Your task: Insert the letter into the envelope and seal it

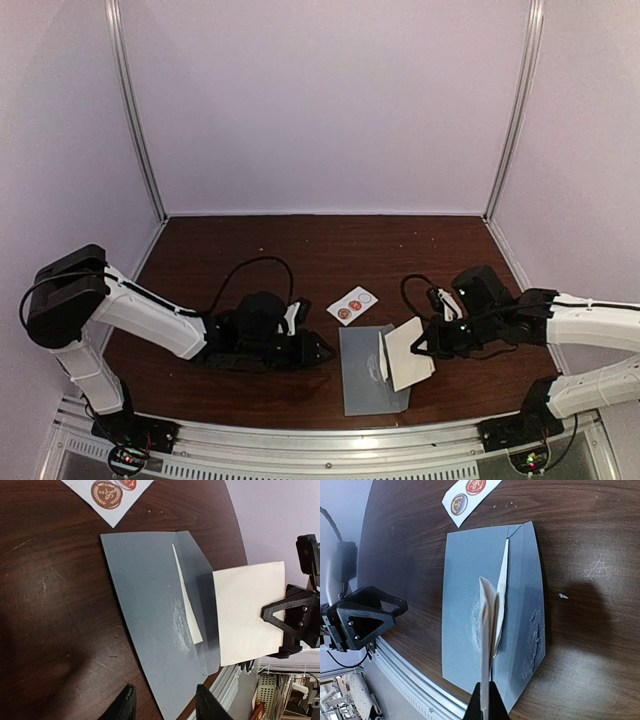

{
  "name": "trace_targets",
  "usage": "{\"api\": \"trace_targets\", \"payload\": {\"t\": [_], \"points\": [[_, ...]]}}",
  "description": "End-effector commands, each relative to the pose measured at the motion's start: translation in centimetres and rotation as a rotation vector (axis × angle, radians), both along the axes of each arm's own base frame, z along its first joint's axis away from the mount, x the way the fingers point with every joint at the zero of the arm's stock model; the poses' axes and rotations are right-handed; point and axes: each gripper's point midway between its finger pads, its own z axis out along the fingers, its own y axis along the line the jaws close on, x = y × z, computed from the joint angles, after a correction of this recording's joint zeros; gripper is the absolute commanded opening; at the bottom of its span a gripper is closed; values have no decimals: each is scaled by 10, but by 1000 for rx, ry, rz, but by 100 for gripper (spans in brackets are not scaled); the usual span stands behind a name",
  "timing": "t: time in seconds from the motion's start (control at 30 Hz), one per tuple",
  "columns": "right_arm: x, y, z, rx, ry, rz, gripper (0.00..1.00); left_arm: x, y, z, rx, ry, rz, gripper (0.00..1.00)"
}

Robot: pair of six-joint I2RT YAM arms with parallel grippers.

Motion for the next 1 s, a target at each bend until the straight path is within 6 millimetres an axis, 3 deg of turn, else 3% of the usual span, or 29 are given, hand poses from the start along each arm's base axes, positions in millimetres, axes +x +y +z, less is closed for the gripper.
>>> {"api": "trace_targets", "payload": {"t": [0.0, 0.47, 0.97], "points": [[5, -9, -11, -47, 4, -48, 0, 1, -18, 11, -63, 7, -30, 42], [2, -13, -36, -74, 56, -71, 0, -5, -32, -17, -24, 52, -95, 38], [2, -11, -50, -96, 84, -73, 0, -12, -37, -26, -45, 78, -130, 29]]}}
